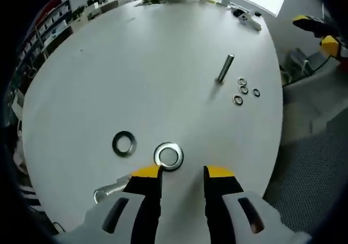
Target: Place the washer onto the threaded stud by aligning its center hole with the stud, sliding it down to the base, and recovering from edge contact or off-axis alignment until the washer reaches the visible bottom stop.
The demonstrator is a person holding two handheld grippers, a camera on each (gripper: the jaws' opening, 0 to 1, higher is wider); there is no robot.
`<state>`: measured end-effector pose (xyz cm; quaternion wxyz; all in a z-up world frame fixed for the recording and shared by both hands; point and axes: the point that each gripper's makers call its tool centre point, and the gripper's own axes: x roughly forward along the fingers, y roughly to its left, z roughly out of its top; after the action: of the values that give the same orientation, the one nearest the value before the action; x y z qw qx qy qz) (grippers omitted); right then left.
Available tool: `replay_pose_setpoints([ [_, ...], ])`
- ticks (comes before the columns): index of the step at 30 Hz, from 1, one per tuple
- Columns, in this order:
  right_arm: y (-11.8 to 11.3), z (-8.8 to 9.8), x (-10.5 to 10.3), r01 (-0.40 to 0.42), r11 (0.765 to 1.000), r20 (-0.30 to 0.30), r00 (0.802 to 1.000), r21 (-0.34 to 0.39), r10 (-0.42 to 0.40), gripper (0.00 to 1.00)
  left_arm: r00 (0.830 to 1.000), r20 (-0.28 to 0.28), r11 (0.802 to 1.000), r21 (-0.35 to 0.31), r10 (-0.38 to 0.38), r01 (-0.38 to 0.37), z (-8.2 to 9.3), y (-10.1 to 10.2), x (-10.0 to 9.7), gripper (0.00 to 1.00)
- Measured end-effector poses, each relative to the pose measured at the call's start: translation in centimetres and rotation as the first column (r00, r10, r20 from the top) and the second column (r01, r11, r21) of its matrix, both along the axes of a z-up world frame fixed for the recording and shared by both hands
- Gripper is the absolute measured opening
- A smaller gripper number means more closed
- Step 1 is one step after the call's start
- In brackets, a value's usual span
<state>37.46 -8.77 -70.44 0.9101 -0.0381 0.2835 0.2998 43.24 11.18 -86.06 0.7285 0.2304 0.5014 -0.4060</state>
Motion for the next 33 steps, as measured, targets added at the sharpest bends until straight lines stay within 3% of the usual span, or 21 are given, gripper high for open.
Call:
replay_pose_setpoints([
  [12, -0.2, 0.0, 0.0, 0.002, 1.0, 0.003, 1.0, -0.008, -0.002, 0.4, 0.999, -0.004, 0.998, 0.032, -0.052, 0.052, -0.5, 0.0, -0.1, 0.27],
  [14, -0.2, -0.1, 0.0, 0.003, 1.0, 0.003, 1.0, -0.009, -0.003, 0.4, 0.997, 0.017, 0.997, 0.039, -0.074, 0.074, -0.4, 0.0, 0.0, 0.27],
  [33, -0.3, -0.1, 0.0, 0.002, 1.0, 0.008, 1.0, -0.02, -0.002, 0.4, 0.99, 0.024, 0.991, 0.023, -0.136, 0.135, -0.3, -1.2, 0.5, 0.3],
])
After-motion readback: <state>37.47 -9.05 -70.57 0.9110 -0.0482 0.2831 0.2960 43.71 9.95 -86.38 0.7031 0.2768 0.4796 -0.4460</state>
